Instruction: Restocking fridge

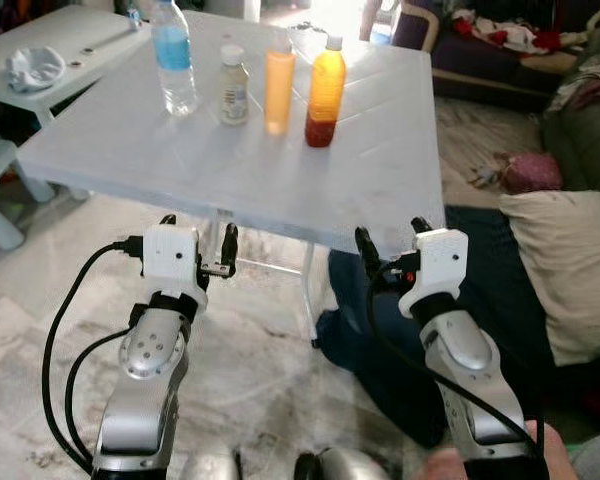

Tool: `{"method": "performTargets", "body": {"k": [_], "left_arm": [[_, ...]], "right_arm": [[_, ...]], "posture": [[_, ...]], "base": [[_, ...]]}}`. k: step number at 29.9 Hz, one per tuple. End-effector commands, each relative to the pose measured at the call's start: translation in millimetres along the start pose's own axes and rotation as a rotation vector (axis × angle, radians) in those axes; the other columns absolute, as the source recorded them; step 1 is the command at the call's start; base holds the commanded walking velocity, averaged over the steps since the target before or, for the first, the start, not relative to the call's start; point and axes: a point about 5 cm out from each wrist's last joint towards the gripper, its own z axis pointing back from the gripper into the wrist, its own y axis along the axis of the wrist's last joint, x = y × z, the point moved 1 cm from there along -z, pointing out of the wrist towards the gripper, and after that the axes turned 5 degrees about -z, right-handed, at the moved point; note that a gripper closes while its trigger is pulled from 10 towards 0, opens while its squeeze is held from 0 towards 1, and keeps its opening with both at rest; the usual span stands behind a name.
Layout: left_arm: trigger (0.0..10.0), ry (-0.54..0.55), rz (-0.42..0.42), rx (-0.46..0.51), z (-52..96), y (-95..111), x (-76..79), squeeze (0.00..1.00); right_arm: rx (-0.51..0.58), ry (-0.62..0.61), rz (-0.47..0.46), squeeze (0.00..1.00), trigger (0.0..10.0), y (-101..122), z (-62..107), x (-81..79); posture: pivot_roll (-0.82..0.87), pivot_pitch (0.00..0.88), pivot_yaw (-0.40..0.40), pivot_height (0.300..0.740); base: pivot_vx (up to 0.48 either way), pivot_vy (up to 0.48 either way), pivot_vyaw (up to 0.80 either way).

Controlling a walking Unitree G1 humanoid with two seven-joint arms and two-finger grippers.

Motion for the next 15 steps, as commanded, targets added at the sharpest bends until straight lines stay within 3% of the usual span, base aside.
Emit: {"method": "performTargets", "body": {"k": [1, 12, 15], "left_arm": [[10.0, 0.024, -0.002, 0.003, 1.7, -0.7, -5.0, 0.00], [10.0, 0.031, -0.058, -0.027, 19.0, -14.7, -21.4, 0.00], [10.0, 0.023, -0.062, -0.038, 19.9, -17.5, -22.5, 0.00]], "right_arm": [[0.031, -0.038, 0.030, 0.00, 10.0, 6.2, -0.3, 7.4], [0.049, -0.161, 0.130, 0.00, 10.0, 6.3, 13.9, 37.0], [0.025, -0.207, 0.100, 0.00, 10.0, 0.9, 17.6, 45.0]], "posture": [[0.10, 0.089, -0.078, 0.740], [0.09, 0.021, -0.040, 0.740], [0.10, 0.015, -0.033, 0.740]], "base": [[0.000, 0.435, 0.00], [0.000, 0.441, 0.00], [0.000, 0.444, -0.69]]}}
